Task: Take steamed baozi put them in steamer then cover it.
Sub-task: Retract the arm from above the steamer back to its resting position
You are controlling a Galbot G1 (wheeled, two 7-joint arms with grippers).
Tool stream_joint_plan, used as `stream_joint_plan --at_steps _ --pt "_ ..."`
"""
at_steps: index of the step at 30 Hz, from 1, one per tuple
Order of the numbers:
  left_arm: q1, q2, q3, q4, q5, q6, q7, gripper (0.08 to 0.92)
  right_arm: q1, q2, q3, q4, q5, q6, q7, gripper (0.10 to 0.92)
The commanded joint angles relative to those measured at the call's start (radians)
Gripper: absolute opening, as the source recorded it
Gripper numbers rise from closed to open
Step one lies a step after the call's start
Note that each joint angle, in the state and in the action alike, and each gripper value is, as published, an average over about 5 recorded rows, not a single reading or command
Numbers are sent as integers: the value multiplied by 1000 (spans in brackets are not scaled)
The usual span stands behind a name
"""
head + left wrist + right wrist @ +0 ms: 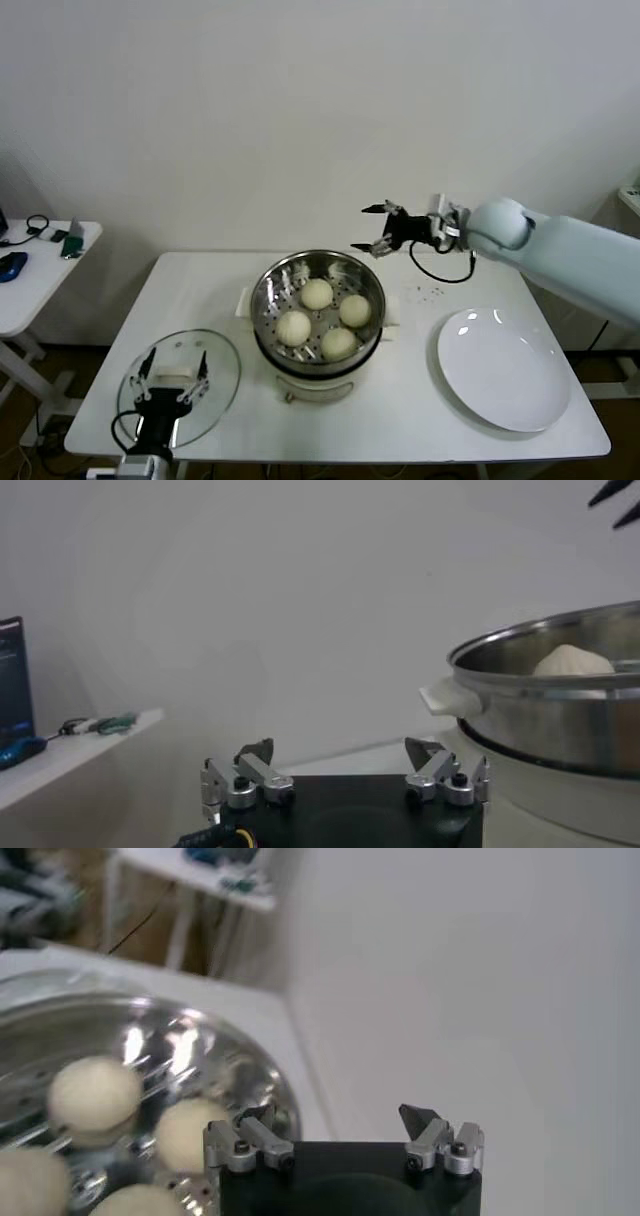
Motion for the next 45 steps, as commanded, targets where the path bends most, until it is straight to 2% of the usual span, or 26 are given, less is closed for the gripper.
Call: stream_joint_plan --at_steps 1,9,15,19,26,39,45 --pt "-8 -2 -6 -34 156 60 -5 823 -864 -159 886 124 -89 123 188 823" --pt "-29 4 -38 -44 355 87 4 823 -1207 -22 1226 156 -177 125 234 823" --pt "-19 14 -76 -53 635 66 29 823 -1388 128 1417 190 -248 21 264 823" --pt "-9 20 -96 -49 801 53 52 823 -1474 211 1520 223 -253 -39 263 823" --pt "6 35 -112 -24 1079 52 96 823 -1584 301 1620 251 -296 -54 223 823" --pt "-57 35 -99 113 1244 41 61 823 -1640 378 1679 232 -326 -44 187 823" --pt "-51 23 -96 167 1265 23 65 823 -1637 386 1685 232 -353 -42 184 823"
